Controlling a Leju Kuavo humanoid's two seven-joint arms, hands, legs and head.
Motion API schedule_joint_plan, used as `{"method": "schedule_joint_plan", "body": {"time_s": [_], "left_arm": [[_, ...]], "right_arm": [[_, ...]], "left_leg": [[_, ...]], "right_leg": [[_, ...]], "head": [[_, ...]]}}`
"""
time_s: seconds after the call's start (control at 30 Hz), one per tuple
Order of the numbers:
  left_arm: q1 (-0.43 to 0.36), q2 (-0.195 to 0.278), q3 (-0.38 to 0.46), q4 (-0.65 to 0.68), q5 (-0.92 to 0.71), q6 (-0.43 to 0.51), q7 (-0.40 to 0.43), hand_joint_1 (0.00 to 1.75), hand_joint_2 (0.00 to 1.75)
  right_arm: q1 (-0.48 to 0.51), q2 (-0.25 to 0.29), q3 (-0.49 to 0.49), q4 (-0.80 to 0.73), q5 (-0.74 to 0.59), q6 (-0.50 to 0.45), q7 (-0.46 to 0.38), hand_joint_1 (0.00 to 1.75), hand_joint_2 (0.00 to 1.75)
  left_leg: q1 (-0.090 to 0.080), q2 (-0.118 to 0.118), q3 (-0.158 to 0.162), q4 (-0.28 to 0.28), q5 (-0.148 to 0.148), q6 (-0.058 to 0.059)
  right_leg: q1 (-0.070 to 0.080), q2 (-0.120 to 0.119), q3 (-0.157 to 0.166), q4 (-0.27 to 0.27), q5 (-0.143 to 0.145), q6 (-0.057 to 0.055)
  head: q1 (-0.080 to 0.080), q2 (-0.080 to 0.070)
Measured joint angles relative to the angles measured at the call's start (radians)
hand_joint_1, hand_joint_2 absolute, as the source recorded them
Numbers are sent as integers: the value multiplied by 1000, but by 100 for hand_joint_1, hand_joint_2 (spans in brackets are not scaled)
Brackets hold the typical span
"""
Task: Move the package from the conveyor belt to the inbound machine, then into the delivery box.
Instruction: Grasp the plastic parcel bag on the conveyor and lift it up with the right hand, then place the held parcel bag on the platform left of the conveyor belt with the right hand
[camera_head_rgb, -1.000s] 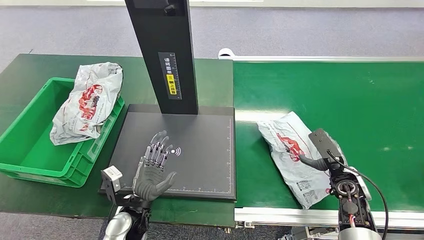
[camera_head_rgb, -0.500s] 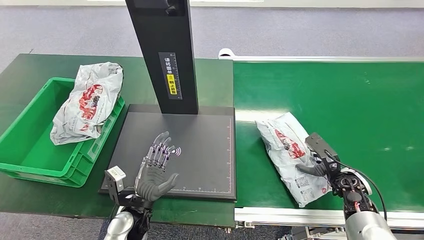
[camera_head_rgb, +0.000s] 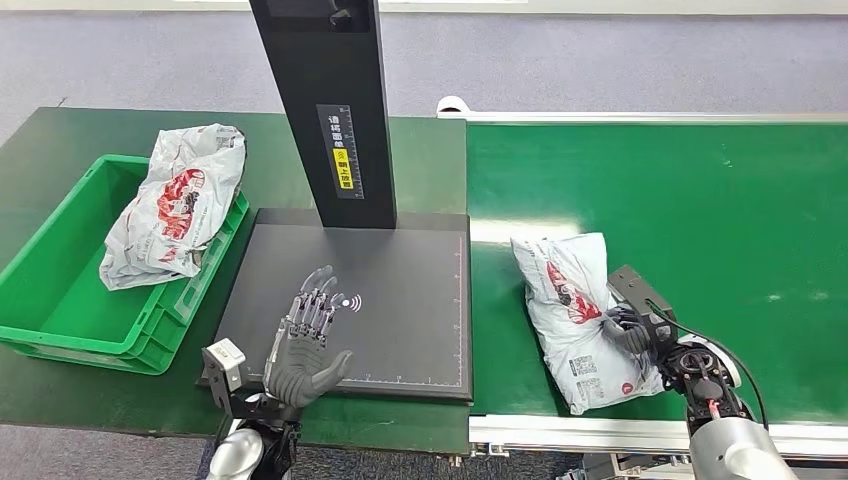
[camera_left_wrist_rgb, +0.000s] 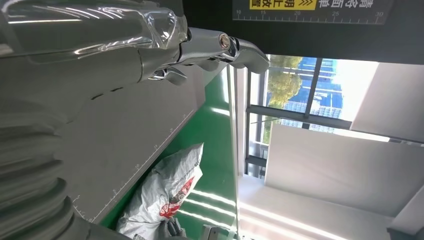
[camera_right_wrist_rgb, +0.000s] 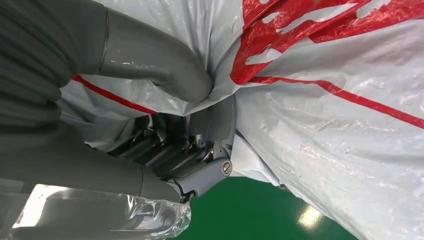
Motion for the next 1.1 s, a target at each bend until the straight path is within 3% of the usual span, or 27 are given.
{"method": "schedule_joint_plan", "body": {"time_s": [0.43, 0.73, 1.1], "left_arm": [[30, 8, 5, -27, 0, 7, 0, 0, 175], [56, 8, 7, -65, 1, 24, 4, 0, 175], [72, 7, 20, -108, -10, 25, 8, 0, 175]], "right_arm": [[12, 37, 13, -74, -59, -82, -159, 175, 175], [136, 85, 114, -462, -173, -78, -161, 175, 175], [253, 101, 242, -881, -287, -82, -193, 175, 175]], "left_leg": [[0, 0, -1, 0, 0, 0], [0, 0, -2, 0, 0, 0], [0, 0, -2, 0, 0, 0]], "right_leg": [[0, 0, 0, 0, 0, 0], [0, 0, -2, 0, 0, 0], [0, 0, -3, 0, 0, 0]], "head": [[0, 0], [0, 0], [0, 0]]}}
